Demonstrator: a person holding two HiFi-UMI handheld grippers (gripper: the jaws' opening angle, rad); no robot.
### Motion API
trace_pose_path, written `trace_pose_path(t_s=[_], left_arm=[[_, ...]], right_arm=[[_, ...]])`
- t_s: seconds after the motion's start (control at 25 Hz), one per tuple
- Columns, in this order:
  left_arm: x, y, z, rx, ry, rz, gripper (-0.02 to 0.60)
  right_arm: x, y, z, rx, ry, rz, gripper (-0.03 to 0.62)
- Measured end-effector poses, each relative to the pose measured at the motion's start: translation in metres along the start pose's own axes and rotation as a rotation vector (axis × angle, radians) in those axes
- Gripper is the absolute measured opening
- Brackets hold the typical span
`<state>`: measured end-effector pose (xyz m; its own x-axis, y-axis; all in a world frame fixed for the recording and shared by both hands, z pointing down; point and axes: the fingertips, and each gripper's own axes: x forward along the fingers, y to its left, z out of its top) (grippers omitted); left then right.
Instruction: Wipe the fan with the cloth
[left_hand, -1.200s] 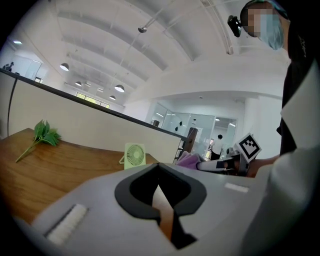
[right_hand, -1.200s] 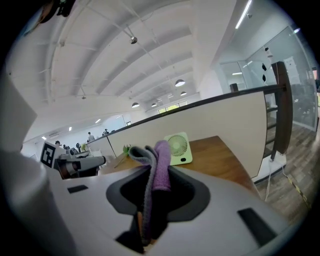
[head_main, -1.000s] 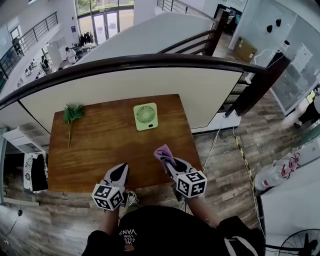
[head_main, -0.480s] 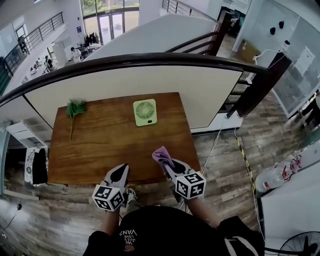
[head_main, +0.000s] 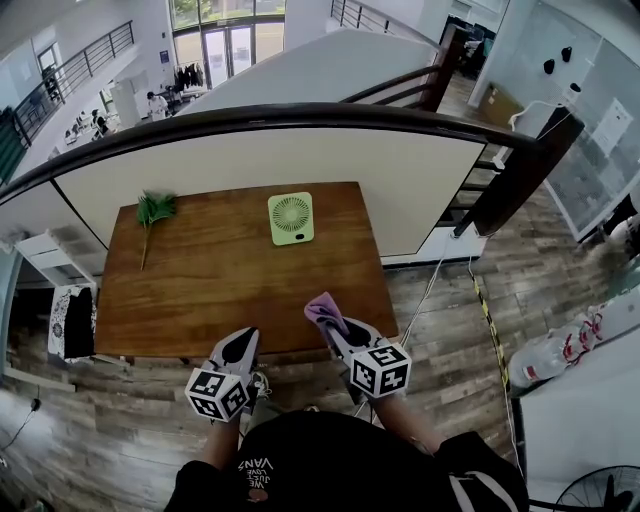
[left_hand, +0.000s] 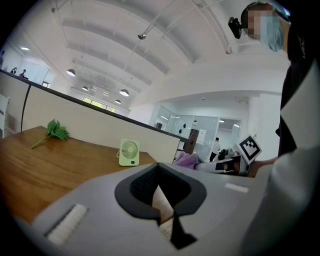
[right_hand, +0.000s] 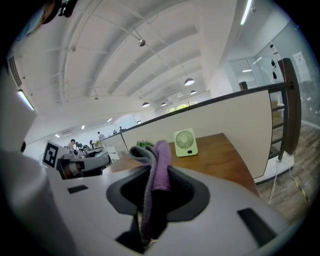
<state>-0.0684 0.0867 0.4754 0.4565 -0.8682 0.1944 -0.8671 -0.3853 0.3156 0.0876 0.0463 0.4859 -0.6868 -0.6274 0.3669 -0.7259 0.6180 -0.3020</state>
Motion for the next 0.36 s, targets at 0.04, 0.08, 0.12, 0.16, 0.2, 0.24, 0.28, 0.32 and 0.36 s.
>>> trace_pose_path(t_s=[0.04, 0.08, 0.12, 0.16, 0.2, 0.24, 0.28, 0.32, 0.36], left_arm=[[-0.0009, -0.0007, -0.0004, 0.001, -0.001, 0.0, 0.011], [-0.0016, -0.0015, -0.0007, 0.001, -0.002, 0.0, 0.012], [-0.002, -0.0021, -0.001, 0.002, -0.002, -0.001, 0.011], [-0.0024, -0.0025, -0.001, 0.002, -0.002, -0.001, 0.011], [-0.0028, -0.0025, -0.0009, 0.002, -0.001, -0.002, 0.011], [-0.0033, -0.0023, -0.0006, 0.002, -0.001, -0.002, 0.012], [-0.004, -0.002, -0.0002, 0.001, -0.001, -0.002, 0.011], [-0.0048, -0.0018, 0.0001, 0.001, -0.001, -0.002, 0.011], [-0.0056, -0.0016, 0.0005, 0.0, -0.001, -0.002, 0.012]], right_arm=[[-0.0008, 0.0008, -0.0009, -0.001, 0.001, 0.002, 0.1], [-0.0015, 0.0014, -0.0019, -0.002, 0.002, 0.004, 0.1], [-0.002, 0.0017, -0.0026, -0.004, 0.003, 0.006, 0.1], [-0.0023, 0.0019, -0.0031, -0.005, 0.004, 0.007, 0.1], [-0.0024, 0.0024, -0.0031, -0.005, 0.005, 0.007, 0.1], [-0.0025, 0.003, -0.0029, -0.006, 0.005, 0.007, 0.1], [-0.0027, 0.0038, -0.0027, -0.006, 0.006, 0.007, 0.1], [-0.0029, 0.0047, -0.0026, -0.006, 0.006, 0.008, 0.1], [-0.0031, 0.0056, -0.0025, -0.006, 0.006, 0.008, 0.1]])
